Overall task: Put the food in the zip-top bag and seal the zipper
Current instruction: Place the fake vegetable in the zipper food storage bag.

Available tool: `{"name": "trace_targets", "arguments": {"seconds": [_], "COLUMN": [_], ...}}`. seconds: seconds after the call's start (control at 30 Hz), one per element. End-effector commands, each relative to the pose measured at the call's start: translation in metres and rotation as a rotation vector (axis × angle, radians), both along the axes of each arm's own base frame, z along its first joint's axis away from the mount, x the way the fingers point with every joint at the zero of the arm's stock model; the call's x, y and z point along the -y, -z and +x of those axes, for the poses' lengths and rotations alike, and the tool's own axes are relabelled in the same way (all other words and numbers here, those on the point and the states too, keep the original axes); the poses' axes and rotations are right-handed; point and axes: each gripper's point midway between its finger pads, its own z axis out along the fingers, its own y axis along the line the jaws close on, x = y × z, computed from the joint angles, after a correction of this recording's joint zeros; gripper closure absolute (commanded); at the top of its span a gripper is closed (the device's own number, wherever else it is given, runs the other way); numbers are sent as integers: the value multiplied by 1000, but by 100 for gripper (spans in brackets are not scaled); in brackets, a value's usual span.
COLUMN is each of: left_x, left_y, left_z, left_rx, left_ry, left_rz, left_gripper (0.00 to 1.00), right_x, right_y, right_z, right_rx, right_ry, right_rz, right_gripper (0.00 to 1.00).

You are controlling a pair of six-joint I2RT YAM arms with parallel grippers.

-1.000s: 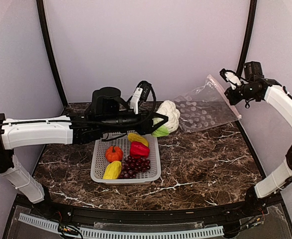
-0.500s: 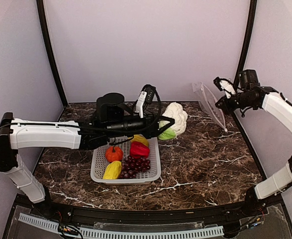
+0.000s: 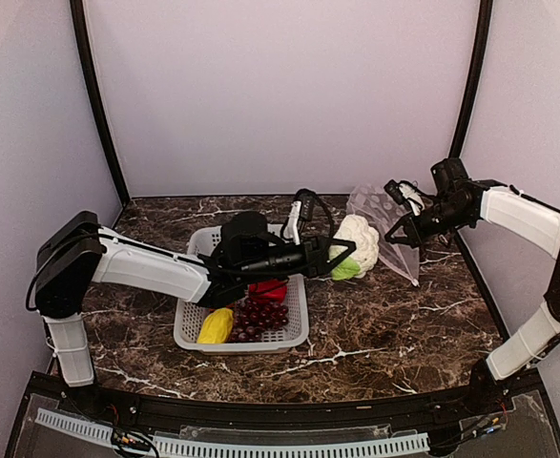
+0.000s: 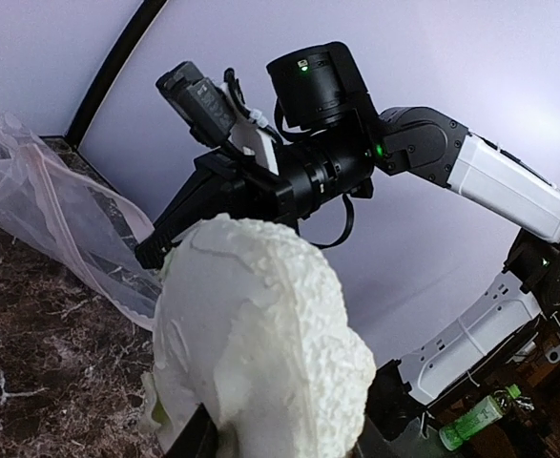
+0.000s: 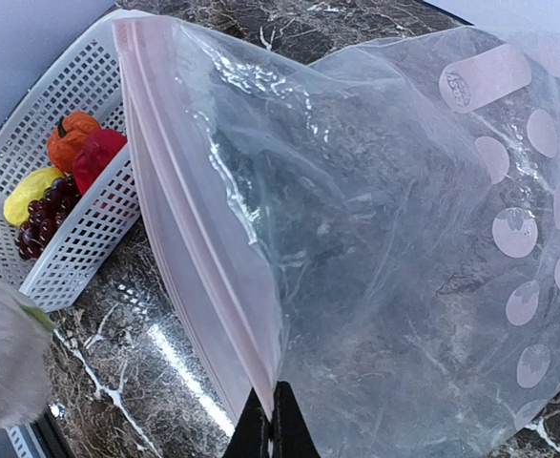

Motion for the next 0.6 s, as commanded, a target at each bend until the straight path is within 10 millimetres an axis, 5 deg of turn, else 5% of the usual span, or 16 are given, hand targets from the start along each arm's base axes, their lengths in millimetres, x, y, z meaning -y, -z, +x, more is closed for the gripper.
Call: {"name": "trace_targets", "arguments": {"seconds": [0.0,0.27,0.57], "left_x": [12,31,44], "left_y": [-45,-38,-5], "left_z": [-2,6,25], "left_rx": [27,-39,-124], "left_ry": [58,99,61], "left_rz": [-204,-287,-266], "left_gripper": [98,99,99], "right_x": [-11,-13,-17], "right_y": [-18,-26,-46], "right_z": [-2,-4,-9], "right_rx": [2,1,6], "right_ry": [-23,-25,-32], "right_rz": [68,90,132], "right_gripper": [100,100,100]}}
